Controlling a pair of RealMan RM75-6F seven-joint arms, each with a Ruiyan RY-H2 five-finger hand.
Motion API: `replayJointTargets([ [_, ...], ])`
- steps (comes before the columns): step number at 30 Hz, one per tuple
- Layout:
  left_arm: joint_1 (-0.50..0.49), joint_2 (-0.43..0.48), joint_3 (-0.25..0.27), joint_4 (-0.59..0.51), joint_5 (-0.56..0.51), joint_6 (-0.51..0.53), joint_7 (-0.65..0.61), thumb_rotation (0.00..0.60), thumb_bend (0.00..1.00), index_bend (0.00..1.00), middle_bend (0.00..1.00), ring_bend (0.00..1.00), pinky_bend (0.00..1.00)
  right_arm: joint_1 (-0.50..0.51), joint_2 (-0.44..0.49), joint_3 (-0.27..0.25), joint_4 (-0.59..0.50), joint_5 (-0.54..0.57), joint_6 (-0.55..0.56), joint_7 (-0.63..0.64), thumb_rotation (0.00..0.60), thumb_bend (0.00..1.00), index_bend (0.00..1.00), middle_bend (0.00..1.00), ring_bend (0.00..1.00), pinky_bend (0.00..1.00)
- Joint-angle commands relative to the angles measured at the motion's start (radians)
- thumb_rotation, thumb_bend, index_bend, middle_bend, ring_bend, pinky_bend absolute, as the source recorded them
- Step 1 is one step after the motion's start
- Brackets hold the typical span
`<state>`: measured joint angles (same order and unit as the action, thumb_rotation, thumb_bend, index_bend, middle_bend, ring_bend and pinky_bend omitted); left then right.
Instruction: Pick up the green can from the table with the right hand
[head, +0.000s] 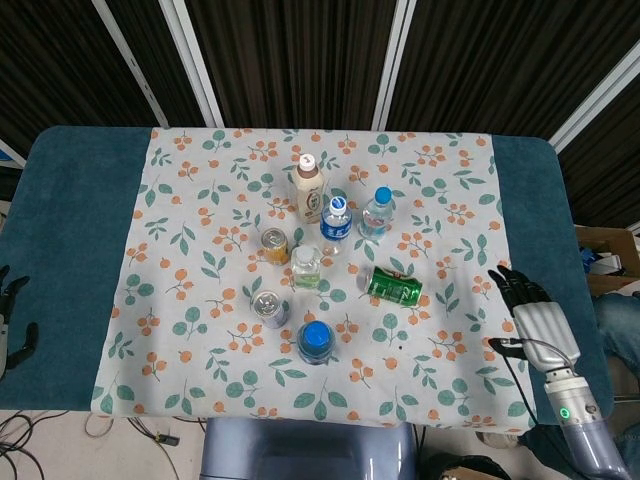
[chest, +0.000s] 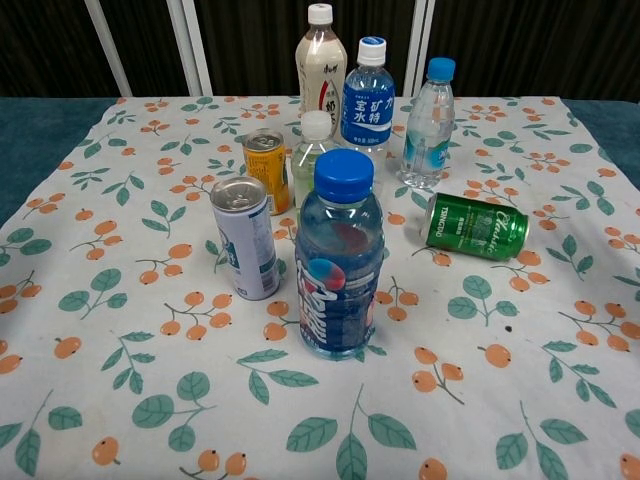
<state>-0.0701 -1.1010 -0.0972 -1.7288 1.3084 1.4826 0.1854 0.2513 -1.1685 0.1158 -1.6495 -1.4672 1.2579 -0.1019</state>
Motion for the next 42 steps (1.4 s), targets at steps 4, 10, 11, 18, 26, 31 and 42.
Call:
replayJointTargets([
  [4,-0.001,0.001,0.003,-0.002,-0.001,-0.007,0.004,0.600,0.46,0.13,0.00,0.04,0.00,0.133,-0.027,0.068,-0.072,0.135,-0.169,-0.101,0.600,0.17,0.03,0.09,0.10,0.20],
  [10,-0.002,0.004,0.000,-0.004,-0.006,-0.010,-0.001,0.600,0.46,0.13,0.00,0.04,0.00,0.212,-0.098,0.086,-0.091,0.265,-0.262,-0.198,0.600,0.17,0.03,0.09,0.10,0.20],
  [11,-0.003,0.005,0.000,-0.004,-0.007,-0.011,-0.001,0.600,0.46,0.13,0.00,0.04,0.00,0.226,-0.113,0.085,-0.089,0.284,-0.273,-0.221,0.600,0.17,0.03,0.09,0.10,0.20],
  [18,-0.003,0.009,0.001,-0.004,-0.008,-0.016,-0.005,0.600,0.46,0.13,0.00,0.04,0.00,0.300,-0.231,0.099,-0.019,0.392,-0.288,-0.324,0.600,0.17,0.05,0.10,0.09,0.20],
  [26,-0.006,0.011,-0.001,-0.004,-0.013,-0.020,-0.004,0.600,0.46,0.13,0.00,0.04,0.00,0.359,-0.323,0.113,0.037,0.480,-0.270,-0.396,0.600,0.17,0.06,0.12,0.09,0.20],
  [31,-0.006,0.013,-0.002,-0.008,-0.016,-0.019,-0.005,0.600,0.46,0.13,0.00,0.04,0.00,0.399,-0.376,0.120,0.088,0.537,-0.268,-0.441,0.600,0.17,0.09,0.17,0.12,0.20],
  [42,-0.007,0.015,-0.002,-0.008,-0.019,-0.024,-0.008,0.600,0.46,0.13,0.00,0.04,0.00,0.455,-0.441,0.127,0.167,0.621,-0.254,-0.497,0.600,0.17,0.14,0.28,0.25,0.20],
])
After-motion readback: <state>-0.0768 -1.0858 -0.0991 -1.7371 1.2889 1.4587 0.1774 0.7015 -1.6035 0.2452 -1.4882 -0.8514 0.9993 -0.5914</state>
